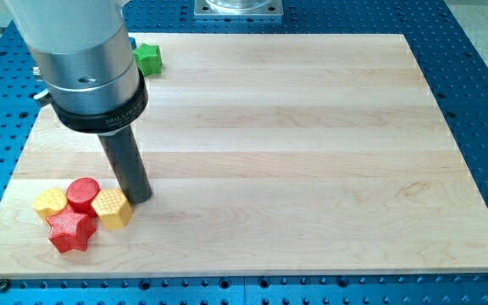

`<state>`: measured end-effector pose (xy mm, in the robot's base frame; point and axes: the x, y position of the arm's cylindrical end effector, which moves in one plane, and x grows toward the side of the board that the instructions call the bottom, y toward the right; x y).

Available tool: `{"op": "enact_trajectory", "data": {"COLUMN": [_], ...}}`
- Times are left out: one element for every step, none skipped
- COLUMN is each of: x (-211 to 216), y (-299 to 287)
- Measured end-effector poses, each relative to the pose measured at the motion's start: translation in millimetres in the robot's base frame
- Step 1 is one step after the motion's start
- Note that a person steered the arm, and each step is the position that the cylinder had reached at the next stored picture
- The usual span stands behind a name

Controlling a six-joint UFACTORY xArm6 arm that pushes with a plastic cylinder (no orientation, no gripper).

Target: Slide the blue cube into the red circle

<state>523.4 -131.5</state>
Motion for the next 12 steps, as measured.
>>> {"op": "enact_trajectory", "data": {"x": [16.2, 21.6, -7.7, -119.2, -235.7, -285.7, -311.4, -292.8, -313.1, -313.1, -276.9, -207.1], "y": [3.2, 7.0, 13.6, 14.9, 67.4, 74.1, 6.4, -22.4, -38.0, -81.7, -81.3, -54.8]}}
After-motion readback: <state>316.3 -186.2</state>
